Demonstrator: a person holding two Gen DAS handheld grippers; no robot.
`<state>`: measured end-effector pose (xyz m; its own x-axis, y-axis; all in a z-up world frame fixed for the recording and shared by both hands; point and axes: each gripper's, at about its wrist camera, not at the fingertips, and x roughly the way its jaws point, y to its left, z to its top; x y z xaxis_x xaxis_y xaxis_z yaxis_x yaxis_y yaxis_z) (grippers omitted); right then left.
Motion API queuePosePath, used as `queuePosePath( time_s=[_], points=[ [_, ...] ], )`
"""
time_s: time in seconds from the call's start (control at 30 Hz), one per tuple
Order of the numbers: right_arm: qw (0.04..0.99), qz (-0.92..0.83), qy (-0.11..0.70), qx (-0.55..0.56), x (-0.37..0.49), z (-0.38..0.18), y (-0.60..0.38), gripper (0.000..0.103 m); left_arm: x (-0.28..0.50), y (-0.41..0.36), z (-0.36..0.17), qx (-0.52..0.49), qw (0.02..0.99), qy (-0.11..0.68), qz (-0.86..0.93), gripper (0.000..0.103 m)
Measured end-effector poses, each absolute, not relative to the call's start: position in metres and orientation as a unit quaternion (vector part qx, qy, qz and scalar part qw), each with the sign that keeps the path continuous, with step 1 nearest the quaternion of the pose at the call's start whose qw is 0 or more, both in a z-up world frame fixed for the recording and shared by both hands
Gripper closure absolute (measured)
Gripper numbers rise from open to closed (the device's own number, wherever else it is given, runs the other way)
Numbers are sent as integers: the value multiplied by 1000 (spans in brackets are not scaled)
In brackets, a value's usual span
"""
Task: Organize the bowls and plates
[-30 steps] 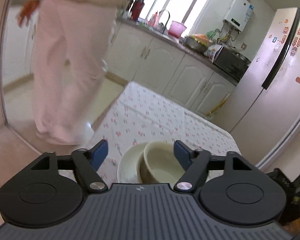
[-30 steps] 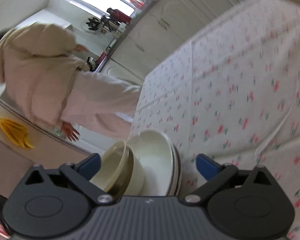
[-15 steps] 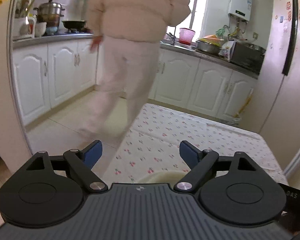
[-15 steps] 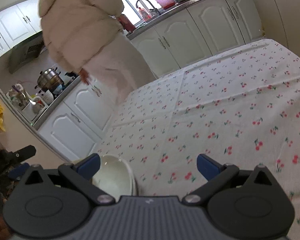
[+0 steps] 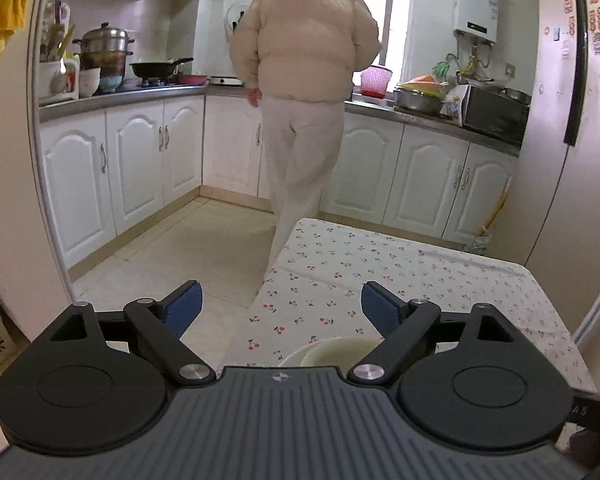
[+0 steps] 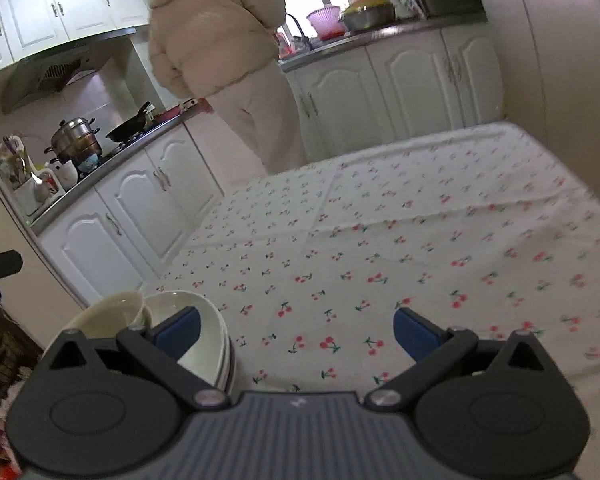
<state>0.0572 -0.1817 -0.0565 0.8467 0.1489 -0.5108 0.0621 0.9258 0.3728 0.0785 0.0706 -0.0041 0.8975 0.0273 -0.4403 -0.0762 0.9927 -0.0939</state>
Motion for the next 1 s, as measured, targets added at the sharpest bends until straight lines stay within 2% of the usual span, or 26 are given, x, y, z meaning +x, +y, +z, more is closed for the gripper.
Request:
queuePosePath(
  time_s=[0.5, 1.0],
  points=[
    [933, 5, 333, 139, -8, -49, -133, 1, 26, 77, -33, -34, 955, 295, 3, 0],
    [940, -18, 316, 127, -46, -38, -116, 1, 1, 74, -43, -14, 954, 300, -16, 0]
  ],
)
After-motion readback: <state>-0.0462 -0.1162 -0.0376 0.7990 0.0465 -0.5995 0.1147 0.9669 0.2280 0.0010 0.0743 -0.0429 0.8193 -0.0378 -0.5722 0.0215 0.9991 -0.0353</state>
